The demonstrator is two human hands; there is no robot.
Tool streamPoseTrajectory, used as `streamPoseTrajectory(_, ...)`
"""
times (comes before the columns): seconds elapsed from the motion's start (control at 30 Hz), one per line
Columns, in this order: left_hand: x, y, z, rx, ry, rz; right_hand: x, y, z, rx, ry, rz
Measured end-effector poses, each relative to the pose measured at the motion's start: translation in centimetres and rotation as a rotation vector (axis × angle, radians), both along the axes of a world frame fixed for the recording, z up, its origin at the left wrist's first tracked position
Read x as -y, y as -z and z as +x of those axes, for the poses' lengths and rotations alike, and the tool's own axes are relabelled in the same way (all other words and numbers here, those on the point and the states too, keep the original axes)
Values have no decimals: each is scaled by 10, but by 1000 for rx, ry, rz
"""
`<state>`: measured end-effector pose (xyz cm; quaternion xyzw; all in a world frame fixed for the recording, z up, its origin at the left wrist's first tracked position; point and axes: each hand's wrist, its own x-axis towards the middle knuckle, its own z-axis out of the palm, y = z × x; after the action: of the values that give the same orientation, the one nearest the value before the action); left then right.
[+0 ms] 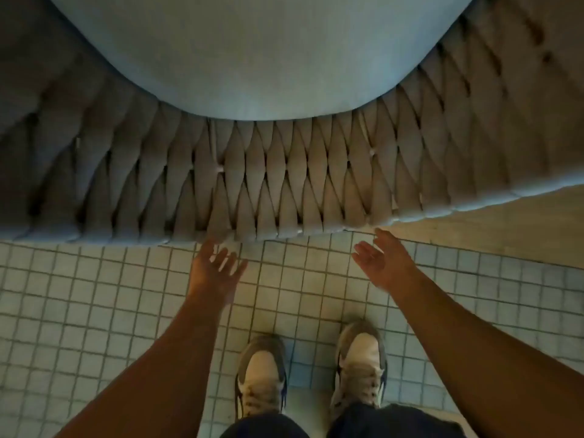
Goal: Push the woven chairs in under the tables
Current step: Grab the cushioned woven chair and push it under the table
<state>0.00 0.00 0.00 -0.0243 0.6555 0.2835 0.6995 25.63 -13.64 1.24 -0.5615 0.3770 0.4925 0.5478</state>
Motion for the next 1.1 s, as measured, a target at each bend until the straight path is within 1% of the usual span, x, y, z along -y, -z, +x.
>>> streamPoseTrajectory(0.07, -5, 17, -3, 5, 2, 34, -7, 16, 8, 70, -21, -21)
streamPoseTrajectory(0.13, -10, 33, -6, 65, 14, 85, -15, 28, 17, 135, -14, 16)
streamPoseTrajectory(0.17, -13, 40, -6, 113, 21, 106, -20, 35, 20, 150, -3, 41)
streamPoseTrajectory(0.2, -16, 44, -7, 121, 25, 122, -22, 38, 20, 165, 3, 52)
streamPoseTrajectory(0.3, -27, 51, -8, 108, 35, 150, -25, 43, 21, 177, -20, 102)
streamPoseTrajectory(0.43, -29, 51, -9, 79, 75, 161, -20, 39, 23, 161, -35, 142)
streamPoseTrajectory(0.53, -24, 33, -16, 64, 94, 147, -13, 22, 16, 157, -46, 125)
streamPoseTrajectory(0.63, -12, -7, -31, 35, 120, 128, 2, -16, 0, 153, -58, 69)
streamPoseTrajectory(0.77, 16, -90, -51, -47, 152, 95, 28, -96, -24, 134, -70, 0)
streamPoseTrajectory(0.83, 30, -140, -59, -65, 157, 75, 41, -143, -34, 135, -70, -38)
streamPoseTrajectory(1.0, 58, -267, -79, -144, 141, -48, 68, -274, -60, 126, -116, -168)
streamPoseTrajectory(1.1, 66, -340, -87, -189, 147, -92, 75, -346, -75, 118, -89, -236)
